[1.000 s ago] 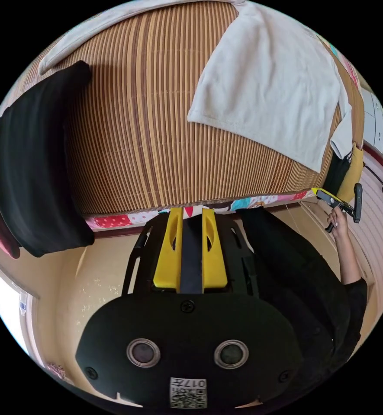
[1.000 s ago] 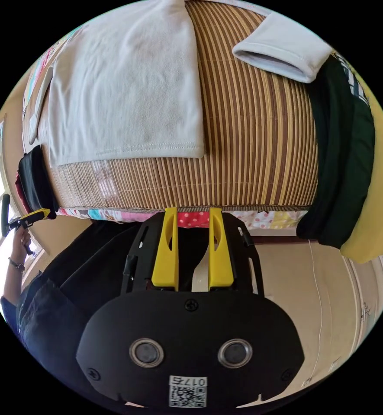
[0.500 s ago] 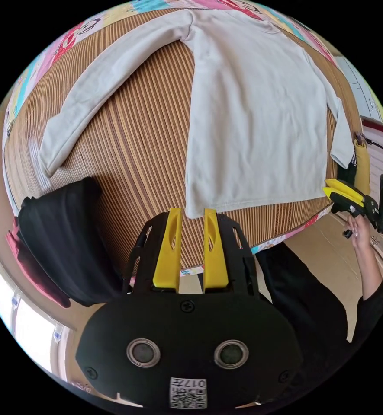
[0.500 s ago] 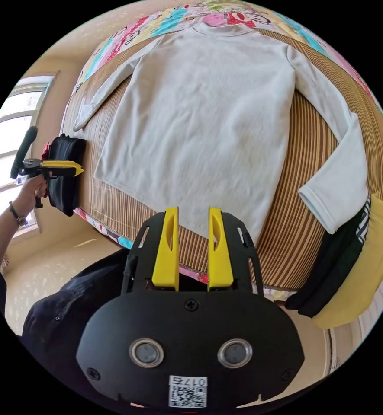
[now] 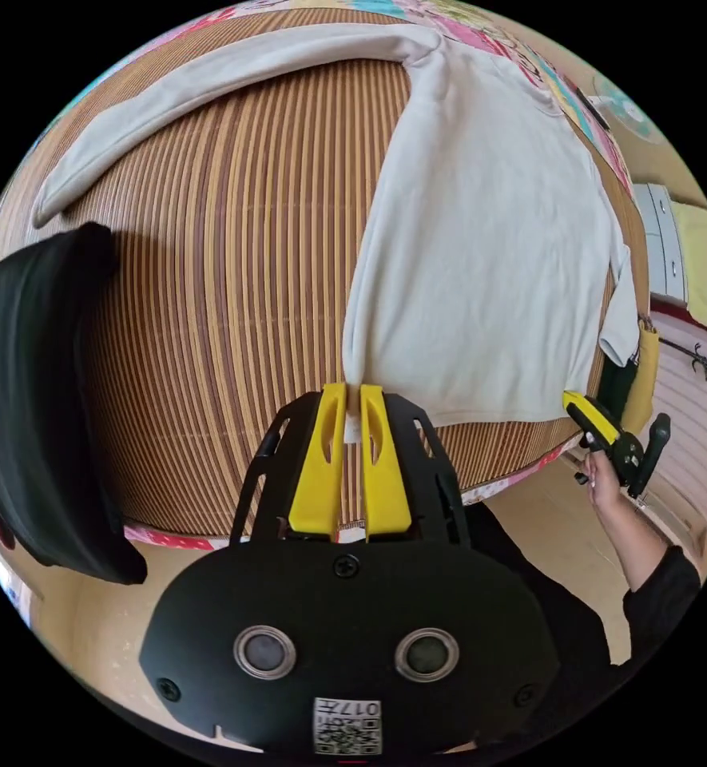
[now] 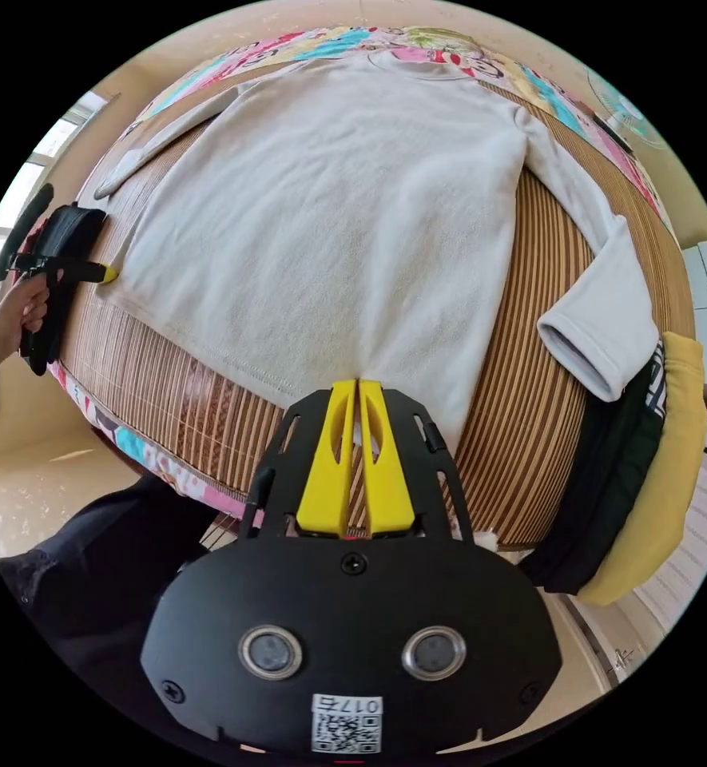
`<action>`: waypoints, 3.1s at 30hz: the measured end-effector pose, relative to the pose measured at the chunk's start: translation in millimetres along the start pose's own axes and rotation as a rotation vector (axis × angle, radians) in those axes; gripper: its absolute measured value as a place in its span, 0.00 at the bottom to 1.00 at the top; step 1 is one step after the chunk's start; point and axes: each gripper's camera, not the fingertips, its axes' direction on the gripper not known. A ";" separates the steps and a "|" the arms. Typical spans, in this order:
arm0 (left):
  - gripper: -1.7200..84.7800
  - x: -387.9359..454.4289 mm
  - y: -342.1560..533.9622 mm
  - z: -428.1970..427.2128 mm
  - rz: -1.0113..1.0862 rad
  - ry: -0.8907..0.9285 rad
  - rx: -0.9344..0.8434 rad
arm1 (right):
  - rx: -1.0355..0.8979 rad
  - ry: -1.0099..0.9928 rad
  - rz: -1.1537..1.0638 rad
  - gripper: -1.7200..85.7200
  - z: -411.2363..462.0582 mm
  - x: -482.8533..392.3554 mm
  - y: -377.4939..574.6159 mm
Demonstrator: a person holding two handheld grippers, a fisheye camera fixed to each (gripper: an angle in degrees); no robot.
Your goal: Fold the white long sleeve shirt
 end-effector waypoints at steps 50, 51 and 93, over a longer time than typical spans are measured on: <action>0.06 22.6 194.0 19.9 -0.379 -0.091 -0.049 | 0.497 -0.179 0.148 0.06 -473.1 344.9 -71.9; 0.06 22.2 194.8 20.3 -0.382 -0.089 -0.050 | 0.592 -0.337 0.294 0.06 -487.8 402.7 -39.8; 0.02 21.8 212.0 -17.8 -0.463 0.020 -0.063 | 0.811 -1.271 0.062 0.04 -486.7 350.1 -150.9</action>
